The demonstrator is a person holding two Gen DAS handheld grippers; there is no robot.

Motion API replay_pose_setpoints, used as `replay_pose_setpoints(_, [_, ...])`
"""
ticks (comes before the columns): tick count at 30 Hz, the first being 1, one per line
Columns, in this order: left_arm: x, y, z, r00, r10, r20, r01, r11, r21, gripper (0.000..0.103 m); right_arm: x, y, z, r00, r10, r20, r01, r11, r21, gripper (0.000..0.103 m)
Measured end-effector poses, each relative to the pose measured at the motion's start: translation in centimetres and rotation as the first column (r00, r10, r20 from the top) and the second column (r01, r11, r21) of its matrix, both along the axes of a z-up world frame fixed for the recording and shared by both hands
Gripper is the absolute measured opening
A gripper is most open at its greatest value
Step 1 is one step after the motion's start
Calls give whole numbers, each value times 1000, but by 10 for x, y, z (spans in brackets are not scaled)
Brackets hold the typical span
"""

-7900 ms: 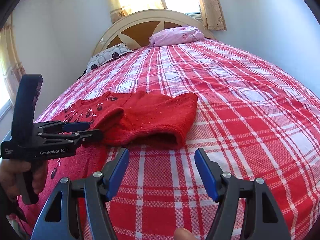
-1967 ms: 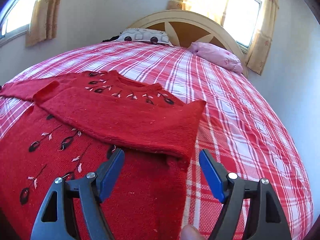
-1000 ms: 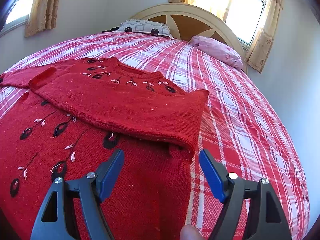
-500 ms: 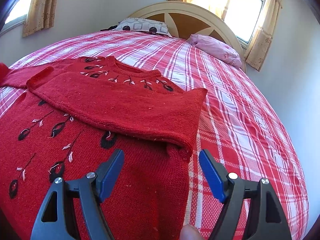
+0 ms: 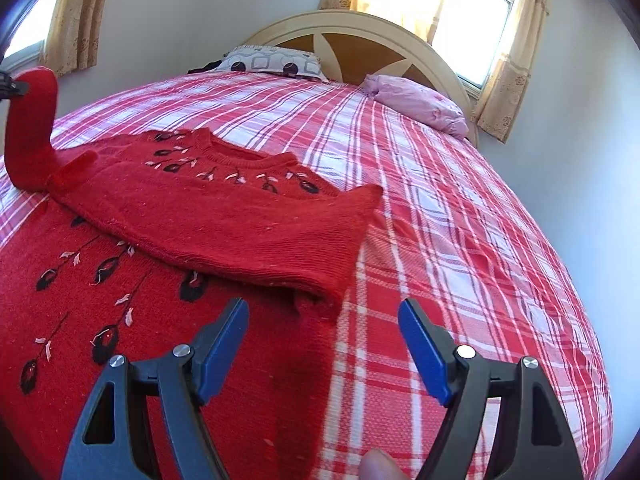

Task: Fold small clothes
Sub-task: 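Fold the held sleeve across the sweater body with the left tool and release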

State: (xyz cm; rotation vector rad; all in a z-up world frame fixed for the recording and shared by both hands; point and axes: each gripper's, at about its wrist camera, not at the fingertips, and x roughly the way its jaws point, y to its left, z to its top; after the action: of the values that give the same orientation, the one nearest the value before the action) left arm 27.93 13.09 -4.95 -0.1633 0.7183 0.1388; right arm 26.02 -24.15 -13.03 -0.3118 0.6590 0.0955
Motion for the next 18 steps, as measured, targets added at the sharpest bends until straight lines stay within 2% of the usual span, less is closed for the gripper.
replay_pose_setpoints(3, [13, -47, -13, 997, -67, -33, 68, 997, 38, 11, -1, -8, 2, 1000, -9, 1, 9, 1000, 15, 78])
replay_pose_setpoints(7, [30, -97, -36, 986, -139, -88, 143, 989, 35, 11, -2, -16, 1, 1000, -14, -1, 14, 999, 31, 78])
replay_pose_setpoints(12, [34, -145, -48, 974, -192, -121, 201, 977, 69, 11, 2, -28, -4, 1000, -27, -13, 27, 998, 63, 78])
replay_pose_setpoints(18, [40, -189, -61, 960, -240, -142, 251, 966, 63, 11, 7, -32, -8, 999, -28, -28, 30, 996, 83, 78])
